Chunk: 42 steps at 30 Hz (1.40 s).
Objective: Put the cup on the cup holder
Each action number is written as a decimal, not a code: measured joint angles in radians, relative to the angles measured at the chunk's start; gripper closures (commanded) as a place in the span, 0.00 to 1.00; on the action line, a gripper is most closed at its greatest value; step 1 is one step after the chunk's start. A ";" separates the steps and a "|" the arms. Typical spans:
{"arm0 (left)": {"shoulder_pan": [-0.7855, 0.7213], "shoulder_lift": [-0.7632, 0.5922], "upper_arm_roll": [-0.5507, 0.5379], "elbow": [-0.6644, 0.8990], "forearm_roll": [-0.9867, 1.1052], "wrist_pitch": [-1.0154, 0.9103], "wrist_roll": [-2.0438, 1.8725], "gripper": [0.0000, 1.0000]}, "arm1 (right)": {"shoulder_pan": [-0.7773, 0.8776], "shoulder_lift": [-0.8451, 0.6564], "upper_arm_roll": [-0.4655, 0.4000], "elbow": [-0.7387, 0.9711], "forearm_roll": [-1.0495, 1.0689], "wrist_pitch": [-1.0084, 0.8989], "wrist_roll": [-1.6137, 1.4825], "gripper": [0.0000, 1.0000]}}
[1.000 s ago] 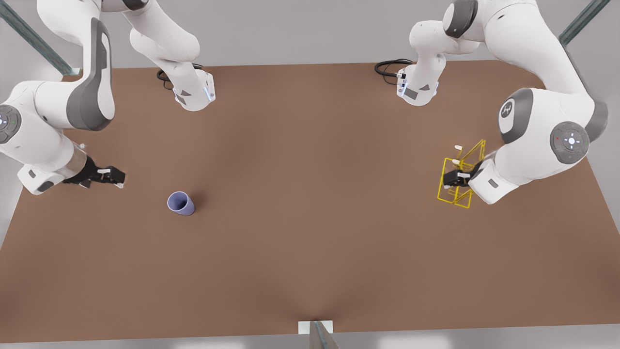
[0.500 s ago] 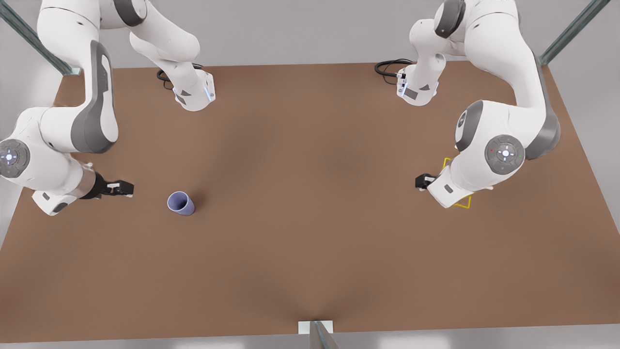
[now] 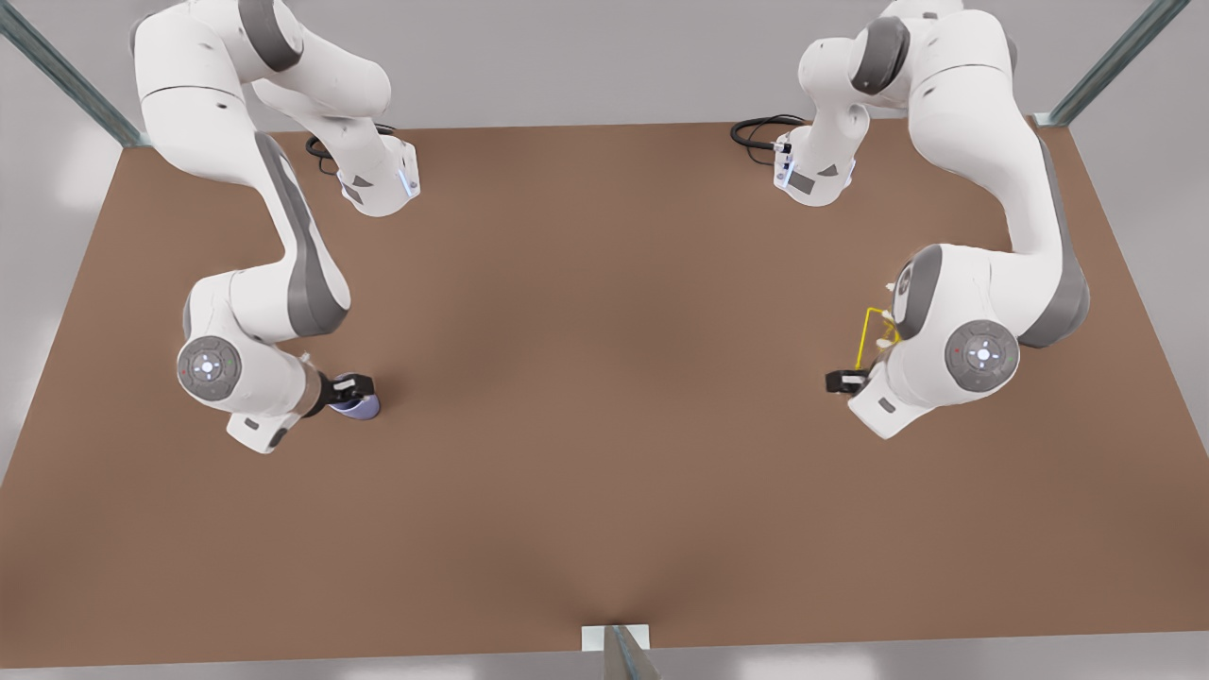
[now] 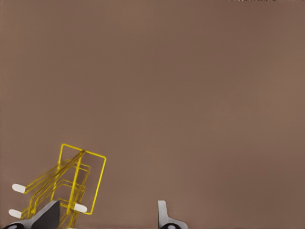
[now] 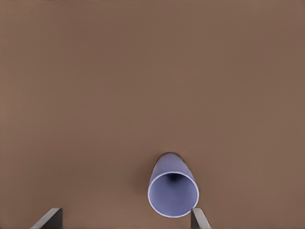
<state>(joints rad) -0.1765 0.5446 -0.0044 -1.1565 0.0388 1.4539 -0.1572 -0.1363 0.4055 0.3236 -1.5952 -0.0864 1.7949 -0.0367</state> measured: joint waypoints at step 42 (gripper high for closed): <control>0.117 0.022 -0.001 -0.017 -0.081 0.041 -0.016 0.00 | -0.024 -0.167 0.010 -0.448 -0.041 0.375 0.191 0.00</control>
<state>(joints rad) -0.0592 0.5665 -0.0058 -1.1735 -0.0424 1.4948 -0.1730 -0.1603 0.2383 0.3335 -2.0428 -0.1269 2.1701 0.1540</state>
